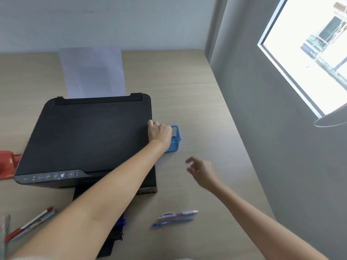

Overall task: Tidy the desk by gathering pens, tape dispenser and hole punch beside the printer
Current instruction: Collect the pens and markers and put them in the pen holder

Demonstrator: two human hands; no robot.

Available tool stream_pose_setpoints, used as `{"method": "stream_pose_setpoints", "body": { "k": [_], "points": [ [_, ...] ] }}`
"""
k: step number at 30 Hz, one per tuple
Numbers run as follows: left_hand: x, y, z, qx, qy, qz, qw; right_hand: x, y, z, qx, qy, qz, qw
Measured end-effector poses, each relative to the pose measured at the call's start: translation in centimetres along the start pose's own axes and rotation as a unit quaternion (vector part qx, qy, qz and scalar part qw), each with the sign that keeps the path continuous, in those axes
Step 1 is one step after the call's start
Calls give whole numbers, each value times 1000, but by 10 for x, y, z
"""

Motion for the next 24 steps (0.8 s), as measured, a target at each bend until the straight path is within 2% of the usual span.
{"method": "stream_pose_setpoints", "body": {
  "k": [2,4,6,8,10,12,15,19,22,24],
  "points": [
    [-4,1,7,14,17,-2,1000,15,23,31,0,-103,30,994],
    [-12,7,27,54,81,25,995,29,41,57,-4,-178,76,981],
    [-11,15,64,132,146,95,976,40,51,70,-20,-204,123,971],
    [10,24,115,226,125,166,952,46,55,78,-38,-207,146,967],
    [50,28,163,252,28,181,950,50,59,81,-69,-201,172,962],
    [90,25,196,217,-71,171,958,52,64,84,-99,-190,199,956],
    [135,18,219,162,-151,142,965,48,72,85,-102,-177,202,958],
    [149,17,218,139,-142,108,974,24,77,84,-43,-130,87,987],
    [144,24,212,125,-189,120,967,-8,76,76,10,-21,4,1000],
    [127,28,204,111,-178,143,967,-33,70,66,33,41,-26,998]
  ]
}}
Point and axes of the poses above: each hand's wrist, its own z-axis away from the middle knuckle, its own x-axis out of the palm, y = z × x, the point moved 2 cm from there along -z, towards the middle knuckle, and after that the axes turned 1 degree about -x, right-handed, at the moved point
